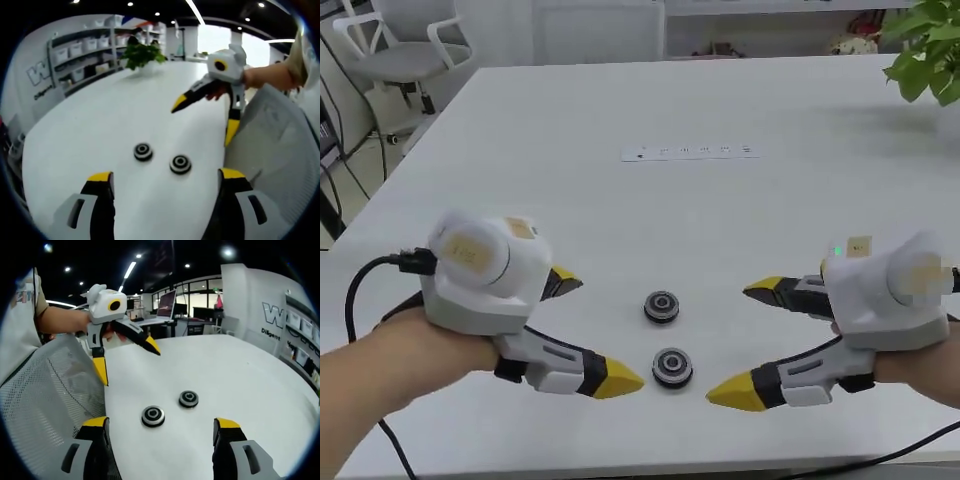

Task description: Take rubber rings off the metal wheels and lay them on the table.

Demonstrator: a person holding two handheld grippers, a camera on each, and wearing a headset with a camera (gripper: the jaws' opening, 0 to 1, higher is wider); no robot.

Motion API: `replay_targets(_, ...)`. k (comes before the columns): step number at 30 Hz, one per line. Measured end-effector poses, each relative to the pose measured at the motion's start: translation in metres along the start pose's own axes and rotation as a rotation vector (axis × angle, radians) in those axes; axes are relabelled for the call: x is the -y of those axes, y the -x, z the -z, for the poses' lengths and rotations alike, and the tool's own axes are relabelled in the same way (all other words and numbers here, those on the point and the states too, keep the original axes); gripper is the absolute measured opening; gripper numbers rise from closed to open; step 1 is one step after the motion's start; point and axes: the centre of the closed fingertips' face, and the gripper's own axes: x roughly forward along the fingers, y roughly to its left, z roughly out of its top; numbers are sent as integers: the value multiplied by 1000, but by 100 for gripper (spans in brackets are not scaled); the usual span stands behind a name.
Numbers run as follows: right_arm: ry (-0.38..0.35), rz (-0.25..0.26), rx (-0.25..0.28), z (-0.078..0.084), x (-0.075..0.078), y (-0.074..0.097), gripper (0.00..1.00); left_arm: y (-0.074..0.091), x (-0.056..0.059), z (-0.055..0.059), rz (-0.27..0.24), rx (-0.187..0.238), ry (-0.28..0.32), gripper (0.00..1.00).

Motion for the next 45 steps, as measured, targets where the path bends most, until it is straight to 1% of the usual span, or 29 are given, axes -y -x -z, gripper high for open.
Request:
replay_targets(2,13,-4,12,-2,0,-1,83,-3,1,1,8,-4,-5,86)
replay_targets(6,8,-18,18,-1,1,-5,82,-9,1,4,21,-21,-16,84)
replay_targets(16,14,-45,13,2,2,-14,77,-19,4,5,41,-33,-29,81)
replay_targets(21,23,-64,-3,5,0,-19,72,-23,5,6,46,-41,-30,79)
replay_targets(26,22,-76,-4,6,-1,-22,71,-27,7,6,59,-49,-32,77)
replay_targets(31,20,-93,-9,8,-2,-27,66,-32,10,7,74,-58,-34,74)
replay_targets(36,18,-108,-17,12,-4,-30,61,-36,13,9,88,-73,-33,68)
replay_targets(40,15,-125,-24,15,-6,-32,56,-39,14,11,93,-83,-37,66)
replay_targets(45,7,-138,-23,16,-8,-34,50,-42,17,10,100,-83,-38,65)
